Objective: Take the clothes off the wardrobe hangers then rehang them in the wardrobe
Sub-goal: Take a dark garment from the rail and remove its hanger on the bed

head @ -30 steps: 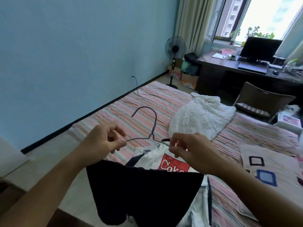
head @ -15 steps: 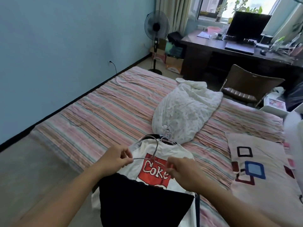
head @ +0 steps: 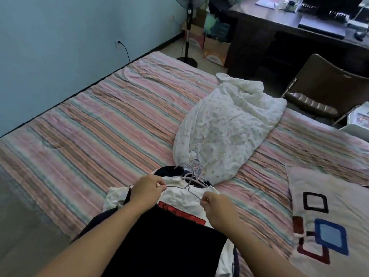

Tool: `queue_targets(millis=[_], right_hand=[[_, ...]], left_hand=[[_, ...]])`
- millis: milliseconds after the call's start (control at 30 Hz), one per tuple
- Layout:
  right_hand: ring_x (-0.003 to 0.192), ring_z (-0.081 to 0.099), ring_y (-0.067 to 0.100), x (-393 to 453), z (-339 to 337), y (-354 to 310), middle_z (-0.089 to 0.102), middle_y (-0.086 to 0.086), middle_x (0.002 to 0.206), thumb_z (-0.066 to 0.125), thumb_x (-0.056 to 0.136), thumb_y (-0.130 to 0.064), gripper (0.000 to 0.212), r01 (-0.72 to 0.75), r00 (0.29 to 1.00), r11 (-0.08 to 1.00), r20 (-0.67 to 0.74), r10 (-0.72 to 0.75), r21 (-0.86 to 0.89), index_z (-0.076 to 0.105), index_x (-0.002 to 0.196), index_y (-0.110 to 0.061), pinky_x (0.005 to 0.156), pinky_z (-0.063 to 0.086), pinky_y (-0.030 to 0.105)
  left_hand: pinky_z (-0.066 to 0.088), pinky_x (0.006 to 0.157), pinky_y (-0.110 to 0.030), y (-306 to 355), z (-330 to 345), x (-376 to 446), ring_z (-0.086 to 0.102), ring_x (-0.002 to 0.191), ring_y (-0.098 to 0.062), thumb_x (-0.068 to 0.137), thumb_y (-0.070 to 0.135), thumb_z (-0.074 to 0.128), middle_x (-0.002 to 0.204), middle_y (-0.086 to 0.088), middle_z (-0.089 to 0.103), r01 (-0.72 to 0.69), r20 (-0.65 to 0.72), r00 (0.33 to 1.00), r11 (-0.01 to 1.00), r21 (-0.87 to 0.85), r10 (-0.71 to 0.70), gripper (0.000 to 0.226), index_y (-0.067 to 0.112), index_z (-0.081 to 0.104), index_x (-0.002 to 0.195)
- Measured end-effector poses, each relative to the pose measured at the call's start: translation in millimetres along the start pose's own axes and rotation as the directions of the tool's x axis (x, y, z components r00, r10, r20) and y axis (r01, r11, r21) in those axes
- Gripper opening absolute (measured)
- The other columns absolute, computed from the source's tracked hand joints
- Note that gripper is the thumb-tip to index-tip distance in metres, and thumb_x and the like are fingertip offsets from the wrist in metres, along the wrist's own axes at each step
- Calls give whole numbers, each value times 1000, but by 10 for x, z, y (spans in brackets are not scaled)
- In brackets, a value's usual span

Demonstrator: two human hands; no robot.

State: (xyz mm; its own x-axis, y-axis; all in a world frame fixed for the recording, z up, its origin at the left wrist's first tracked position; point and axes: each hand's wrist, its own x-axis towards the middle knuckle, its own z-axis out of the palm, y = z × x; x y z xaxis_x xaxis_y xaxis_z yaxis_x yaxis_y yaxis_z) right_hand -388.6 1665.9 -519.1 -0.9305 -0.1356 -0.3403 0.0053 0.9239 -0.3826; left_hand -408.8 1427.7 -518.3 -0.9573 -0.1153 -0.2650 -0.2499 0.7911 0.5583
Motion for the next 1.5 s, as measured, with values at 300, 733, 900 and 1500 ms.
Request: queue_targets(millis=[300, 733, 900, 1500], right_hand=[[86, 55, 29, 1161, 773, 539, 60, 9, 92, 49, 88, -2, 14, -227, 973, 968, -9, 230, 110, 48, 80, -14, 65, 33, 34], [87, 57, 30, 1945, 1514, 1023, 65, 11, 91, 49, 84, -1, 13, -295, 956, 956, 9, 295, 6, 56, 77, -10, 65, 34, 30], [80, 57, 29, 2008, 1597, 979, 66, 14, 92, 53, 86, -4, 16, -417, 907, 897, 2, 421, 150, 68, 90, -6, 68, 42, 29], [111, 54, 24, 905, 607, -269, 54, 2, 121, 55, 94, -32, 24, 84, 996, 978, 26, -81, -191, 53, 111, -16, 77, 38, 30]], left_hand=[[43, 101, -34, -215, 1157, 959, 55, 120, -23, 87, 18, 60, 128, -2, 63, 55, 261, 962, 995, 89, -76, 58, 26, 49, 143], [32, 108, -42, -551, 1919, 1439, 25, 138, -30, 80, 44, 58, 146, -12, 32, -75, 464, 879, 929, 363, -110, 98, 28, 1, 157], [19, 115, -47, -578, 1985, 1398, 12, 147, -30, 80, 46, 64, 159, -9, 21, -62, 526, 846, 964, 259, -87, 99, 24, 6, 157], [33, 105, -37, -381, 363, 524, 42, 128, -21, 84, 52, 56, 137, 2, 49, -118, 194, 979, 946, 303, 60, 67, 27, 40, 144]])
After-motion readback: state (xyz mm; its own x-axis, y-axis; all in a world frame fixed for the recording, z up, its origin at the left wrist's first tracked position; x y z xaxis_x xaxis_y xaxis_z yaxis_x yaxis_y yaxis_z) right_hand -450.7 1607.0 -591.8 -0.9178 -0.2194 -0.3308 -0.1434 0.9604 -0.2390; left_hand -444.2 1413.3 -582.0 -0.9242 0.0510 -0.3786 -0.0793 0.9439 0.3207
